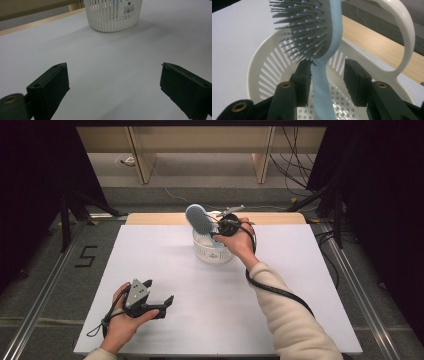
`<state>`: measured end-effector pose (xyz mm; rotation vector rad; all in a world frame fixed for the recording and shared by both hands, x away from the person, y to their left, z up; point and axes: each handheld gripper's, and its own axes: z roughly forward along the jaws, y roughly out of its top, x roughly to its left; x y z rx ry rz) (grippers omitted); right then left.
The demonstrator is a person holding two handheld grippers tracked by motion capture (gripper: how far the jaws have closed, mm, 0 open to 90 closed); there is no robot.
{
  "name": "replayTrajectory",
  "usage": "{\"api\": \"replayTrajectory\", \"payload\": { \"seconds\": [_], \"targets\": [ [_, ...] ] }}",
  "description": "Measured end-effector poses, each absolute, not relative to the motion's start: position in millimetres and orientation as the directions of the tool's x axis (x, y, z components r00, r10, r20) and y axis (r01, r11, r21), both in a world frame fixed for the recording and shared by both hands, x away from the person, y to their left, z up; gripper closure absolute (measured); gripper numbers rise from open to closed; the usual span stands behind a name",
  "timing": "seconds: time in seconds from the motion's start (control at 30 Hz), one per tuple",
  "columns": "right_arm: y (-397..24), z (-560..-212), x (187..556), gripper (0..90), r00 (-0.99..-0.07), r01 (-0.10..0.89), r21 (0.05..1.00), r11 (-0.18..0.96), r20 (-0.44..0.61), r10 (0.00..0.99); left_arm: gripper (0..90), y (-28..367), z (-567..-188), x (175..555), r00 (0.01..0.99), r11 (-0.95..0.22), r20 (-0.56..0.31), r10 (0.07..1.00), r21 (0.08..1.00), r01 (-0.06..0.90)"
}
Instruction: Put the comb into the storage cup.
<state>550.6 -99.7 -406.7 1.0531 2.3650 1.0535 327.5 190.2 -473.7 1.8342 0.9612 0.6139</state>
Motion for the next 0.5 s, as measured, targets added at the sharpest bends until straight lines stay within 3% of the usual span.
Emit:
{"api": "replayTrajectory", "payload": {
  "seconds": [0.27, 0.5],
  "targets": [
    [-104.5, -396.8, 543.2, 50.2, -0.683, 0.477, 0.752, 0.455, -0.009, 0.730, 7.9, 190.7, -473.7, 327.3, 0.565, -0.246, 0.003, 0.825, 0.902, 0.355],
    [-115.8, -395.2, 535.8, 36.6, -0.695, 0.474, 0.758, 0.449, 0.009, 0.719, 8.0, 190.2, -474.1, 327.2, 0.562, -0.247, 0.002, 0.827, 0.899, 0.361]
  ]
}}
